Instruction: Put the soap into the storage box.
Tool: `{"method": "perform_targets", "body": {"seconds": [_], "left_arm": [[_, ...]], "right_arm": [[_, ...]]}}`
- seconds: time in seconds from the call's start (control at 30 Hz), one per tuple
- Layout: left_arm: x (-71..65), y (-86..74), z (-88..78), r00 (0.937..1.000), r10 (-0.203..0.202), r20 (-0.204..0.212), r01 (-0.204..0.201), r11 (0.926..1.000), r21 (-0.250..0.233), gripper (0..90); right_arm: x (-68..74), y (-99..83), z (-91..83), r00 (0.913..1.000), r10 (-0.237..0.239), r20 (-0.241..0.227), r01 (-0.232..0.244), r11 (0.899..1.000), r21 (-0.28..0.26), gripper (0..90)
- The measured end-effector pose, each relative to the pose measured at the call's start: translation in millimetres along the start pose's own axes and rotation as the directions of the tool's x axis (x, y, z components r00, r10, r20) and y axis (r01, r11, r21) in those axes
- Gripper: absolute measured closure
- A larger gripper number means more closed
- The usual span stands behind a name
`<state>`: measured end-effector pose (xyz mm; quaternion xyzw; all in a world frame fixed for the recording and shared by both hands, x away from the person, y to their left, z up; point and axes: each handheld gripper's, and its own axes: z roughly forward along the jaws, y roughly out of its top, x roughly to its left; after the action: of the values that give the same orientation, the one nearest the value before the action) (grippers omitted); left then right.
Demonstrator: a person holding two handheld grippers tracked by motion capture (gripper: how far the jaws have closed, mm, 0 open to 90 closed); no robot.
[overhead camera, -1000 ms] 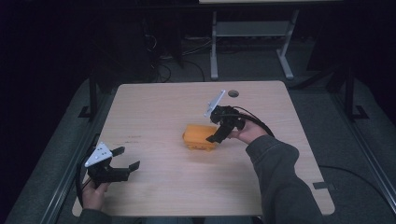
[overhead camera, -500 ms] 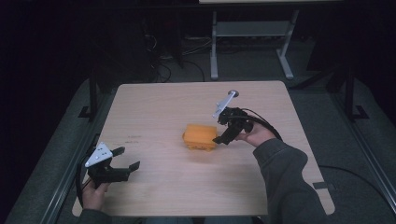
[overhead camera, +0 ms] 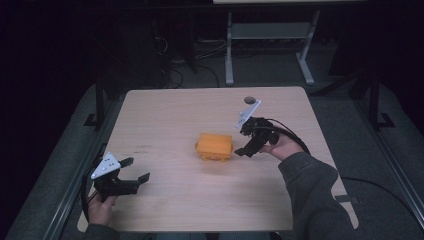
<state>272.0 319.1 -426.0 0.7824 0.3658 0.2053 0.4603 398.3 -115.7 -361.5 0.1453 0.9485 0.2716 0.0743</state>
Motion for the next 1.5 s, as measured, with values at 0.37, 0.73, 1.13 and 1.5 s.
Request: {"method": "perform_targets", "body": {"seconds": [0.37, 0.73, 1.13, 1.5], "left_arm": [[-0.4, -0.1, 0.8, 1.0000, -0.004, 0.001, 0.004, 1.0000, -0.001, 14.1], [-0.8, 0.0, 1.5, 1.0000, 0.002, 0.002, -0.002, 1.0000, 0.008, 14.1], [-1.1, 0.0, 2.2, 1.0000, 0.004, 0.000, -0.004, 1.0000, 0.008, 14.1], [-1.9, -0.1, 2.2, 1.0000, 0.009, -0.001, -0.009, 0.9999, 0.010, 14.1]], "right_arm": [[2.8, -16.6, -4.5, 0.9995, 0.033, 0.002, -0.033, 0.999, -0.007, 20.8], [9.1, -37.1, -9.9, 0.9983, 0.057, 0.010, -0.057, 0.998, -0.011, 20.6], [17.5, -63.7, -16.9, 0.9952, 0.097, 0.013, -0.097, 0.995, -0.024, 20.5], [26.6, -89.4, -19.4, 0.9909, 0.133, 0.021, -0.132, 0.991, -0.036, 20.5]]}}
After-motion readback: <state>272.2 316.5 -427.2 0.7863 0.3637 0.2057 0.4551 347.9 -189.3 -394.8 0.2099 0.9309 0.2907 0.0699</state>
